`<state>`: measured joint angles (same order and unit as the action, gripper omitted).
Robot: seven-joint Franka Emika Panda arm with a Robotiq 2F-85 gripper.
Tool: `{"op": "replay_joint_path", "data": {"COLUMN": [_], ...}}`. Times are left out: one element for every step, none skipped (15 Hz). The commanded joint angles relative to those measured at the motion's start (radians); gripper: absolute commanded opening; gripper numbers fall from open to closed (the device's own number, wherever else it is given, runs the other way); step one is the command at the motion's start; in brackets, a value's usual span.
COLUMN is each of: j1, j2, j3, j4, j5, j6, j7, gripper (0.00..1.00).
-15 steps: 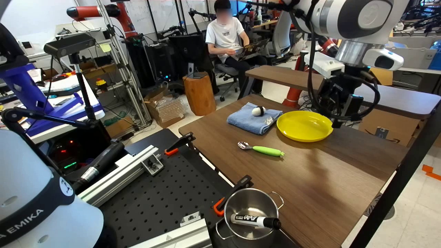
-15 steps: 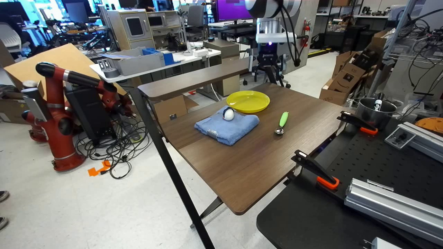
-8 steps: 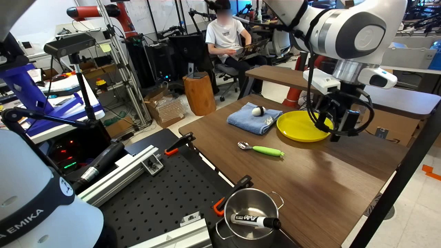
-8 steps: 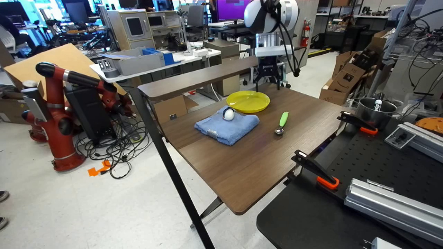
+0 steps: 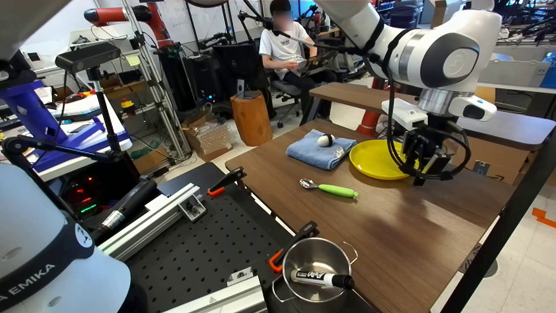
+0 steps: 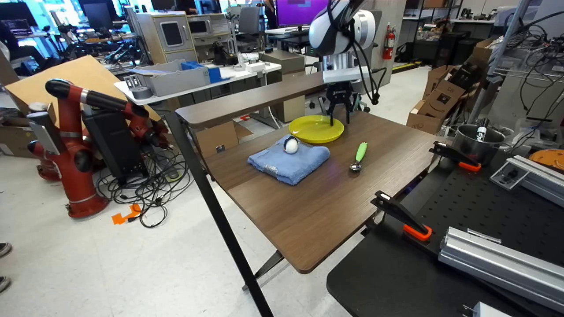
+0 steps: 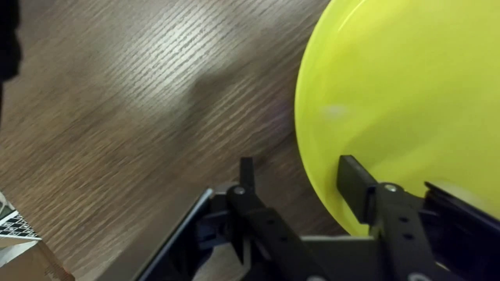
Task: Move the yellow plate to the front right side of the table
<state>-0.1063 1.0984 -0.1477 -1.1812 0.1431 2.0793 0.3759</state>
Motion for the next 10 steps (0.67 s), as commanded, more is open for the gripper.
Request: {"op": "replay_joint_path", "data": {"j1": [0.008,0.008,0.007,0.006,0.006,0.006,0.005,0.005,0.005,0.005], "j2": [0.030,0.029,0.030,0.030,0.030,0.029,0.026,0.022,0.015,0.008], "j3": [-0.014,-0.014,-0.014,-0.014,-0.015,-0.014,-0.013,-0.013,-0.011,-0.011], "j4": [0.052,0.054,0.058,0.060,0.062,0.063,0.062,0.063,0.056,0.049], "j5": [-0.029,-0.029,-0.030,-0.030,-0.030,-0.030,-0.030,-0.030,-0.029,-0.029], "j6": [0.007,0.007,0.005,0.006,0.007,0.007,0.007,0.011,0.016,0.021], "j7": [0.025,0.024,0.023,0.022,0.021,0.019,0.016,0.014,0.010,0.006], "gripper": [0.27,0.19,0.12,0.05,0.00,0.00,0.00,0.02,0.01,0.00]}}
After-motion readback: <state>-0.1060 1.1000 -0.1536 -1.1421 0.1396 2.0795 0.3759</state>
